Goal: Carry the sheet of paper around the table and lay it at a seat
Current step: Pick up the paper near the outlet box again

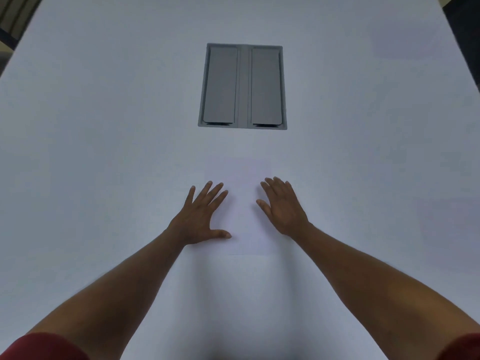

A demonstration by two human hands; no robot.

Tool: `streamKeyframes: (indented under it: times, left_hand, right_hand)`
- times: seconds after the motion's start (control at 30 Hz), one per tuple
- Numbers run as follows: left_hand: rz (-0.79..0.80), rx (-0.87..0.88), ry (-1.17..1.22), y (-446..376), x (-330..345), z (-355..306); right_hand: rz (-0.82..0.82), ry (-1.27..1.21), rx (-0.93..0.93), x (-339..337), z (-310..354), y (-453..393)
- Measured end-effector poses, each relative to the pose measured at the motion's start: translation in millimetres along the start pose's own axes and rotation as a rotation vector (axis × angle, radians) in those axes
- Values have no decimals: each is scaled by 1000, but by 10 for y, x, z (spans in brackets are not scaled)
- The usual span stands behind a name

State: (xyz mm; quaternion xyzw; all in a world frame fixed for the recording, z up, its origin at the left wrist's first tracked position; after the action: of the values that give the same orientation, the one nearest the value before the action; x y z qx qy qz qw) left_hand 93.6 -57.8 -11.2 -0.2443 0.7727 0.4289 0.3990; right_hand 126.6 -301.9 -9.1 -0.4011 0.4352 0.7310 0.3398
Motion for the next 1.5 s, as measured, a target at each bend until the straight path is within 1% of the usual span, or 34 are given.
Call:
streamKeyframes:
  times: [0.07, 0.13, 0.23, 0.33, 0.67, 0.8, 0.87, 1.03, 1.13, 1.23, 1.33, 1.4, 1.47, 1.5]
  left_hand:
    - [5, 39, -24, -14, 52, 51]
    - [-48, 76, -47, 3, 87, 75]
    - [-135, 97, -91, -3, 137, 53]
    - [-160, 81, -101, -63, 219, 18]
    - [-207, 36, -136, -111, 380, 45]
    - [-207, 34, -138, -121, 393, 53]
    - [-200, 30, -143, -126, 396, 54]
    - [-203, 36, -154, -118, 405, 45]
    - [-211, 35, -167, -123, 400, 48]
    - [-205, 36, -175, -129, 410, 47]
    - [-162, 29, -177, -134, 414, 46]
    - [-131, 22, -164, -123, 403, 23]
    - [-164, -13, -85, -87, 362, 0]
    - [-222, -60, 18, -48, 302, -5]
  right_hand:
    - [-25, -17, 7, -22, -38, -178]
    - [-54, -37, 15, -44, -74, -333]
    - [-54, -42, 36, -47, -108, -541]
    - [-32, -38, 63, 25, -148, -659]
    - [-108, -67, 48, 111, -149, -664]
    - [-162, -247, 46, 34, -146, -644]
    - [-204, -371, 77, -26, -152, -608]
    - [-203, -832, 266, -67, -103, -301]
    - [-242, -995, 393, 39, -80, 5]
    - [-188, -1171, 512, 310, -50, 282]
    - [-120, -1253, 546, 513, -6, 439]
    - [-95, -1270, 538, 513, 30, 473]
    - [-89, -1324, 541, 497, 26, 486]
    - [-84, -1353, 537, 472, 25, 489]
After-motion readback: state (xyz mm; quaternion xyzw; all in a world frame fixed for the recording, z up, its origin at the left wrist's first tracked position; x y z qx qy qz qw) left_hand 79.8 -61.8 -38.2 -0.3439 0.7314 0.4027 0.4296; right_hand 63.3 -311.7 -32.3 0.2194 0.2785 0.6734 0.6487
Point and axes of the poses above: each hand's wrist, its own y-axis away from the middle knuckle, its own x-axis out of the palm, z = x × y, the point moved 7 cm from there along -y, towards the middle knuckle, and after that the axes turned 14 degrees about z, right-handed, at the moved point
